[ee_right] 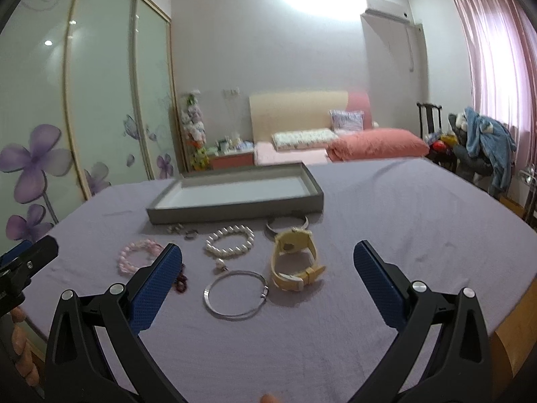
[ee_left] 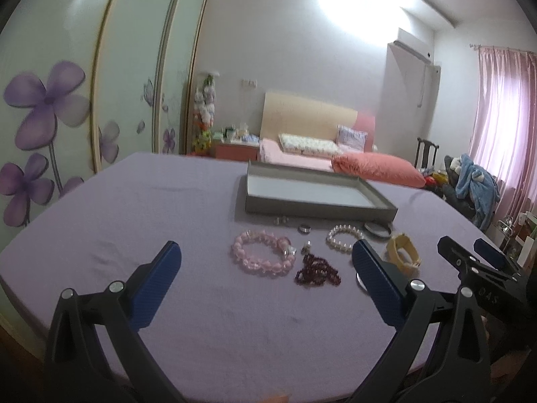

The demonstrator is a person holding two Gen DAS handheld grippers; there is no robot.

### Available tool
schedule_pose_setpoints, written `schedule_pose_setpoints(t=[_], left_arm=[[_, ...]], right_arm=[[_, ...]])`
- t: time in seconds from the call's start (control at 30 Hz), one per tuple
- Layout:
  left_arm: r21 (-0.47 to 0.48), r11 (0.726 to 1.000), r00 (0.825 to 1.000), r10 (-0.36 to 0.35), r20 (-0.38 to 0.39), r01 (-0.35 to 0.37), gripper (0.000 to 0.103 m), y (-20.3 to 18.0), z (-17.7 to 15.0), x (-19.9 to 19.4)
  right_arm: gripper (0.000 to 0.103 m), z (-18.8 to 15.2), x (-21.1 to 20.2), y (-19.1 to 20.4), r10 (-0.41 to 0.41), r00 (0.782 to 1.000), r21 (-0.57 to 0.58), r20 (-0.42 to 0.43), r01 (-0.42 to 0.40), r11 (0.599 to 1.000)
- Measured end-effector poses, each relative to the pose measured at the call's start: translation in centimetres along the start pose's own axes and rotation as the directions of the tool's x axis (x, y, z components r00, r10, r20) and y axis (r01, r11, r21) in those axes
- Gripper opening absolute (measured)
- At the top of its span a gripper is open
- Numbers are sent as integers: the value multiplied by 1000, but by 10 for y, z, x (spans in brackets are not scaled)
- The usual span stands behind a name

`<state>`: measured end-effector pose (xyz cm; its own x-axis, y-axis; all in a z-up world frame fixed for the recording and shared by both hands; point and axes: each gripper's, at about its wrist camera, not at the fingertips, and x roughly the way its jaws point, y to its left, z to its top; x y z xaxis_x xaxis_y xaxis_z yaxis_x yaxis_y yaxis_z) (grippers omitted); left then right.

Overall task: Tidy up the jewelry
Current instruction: 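Grasp the pink bead bracelet with the left gripper while the right gripper grasps the yellow watch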

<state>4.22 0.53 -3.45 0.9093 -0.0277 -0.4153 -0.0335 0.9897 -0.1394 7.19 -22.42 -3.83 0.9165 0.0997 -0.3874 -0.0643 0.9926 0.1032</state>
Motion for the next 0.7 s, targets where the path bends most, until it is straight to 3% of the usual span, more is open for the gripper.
schedule_pose_setpoints(t=[0.27,0.7], left_arm=[[-30,999,981,3,-196,-9,99,13,-5,54],[10,999,957,44,-286,-43,99,21,7,103]], right_arm=[[101,-1,45,-19,-22,984,42,-175,30,999],[99,8,95,-17,-84,940,17,-330,95,995]])
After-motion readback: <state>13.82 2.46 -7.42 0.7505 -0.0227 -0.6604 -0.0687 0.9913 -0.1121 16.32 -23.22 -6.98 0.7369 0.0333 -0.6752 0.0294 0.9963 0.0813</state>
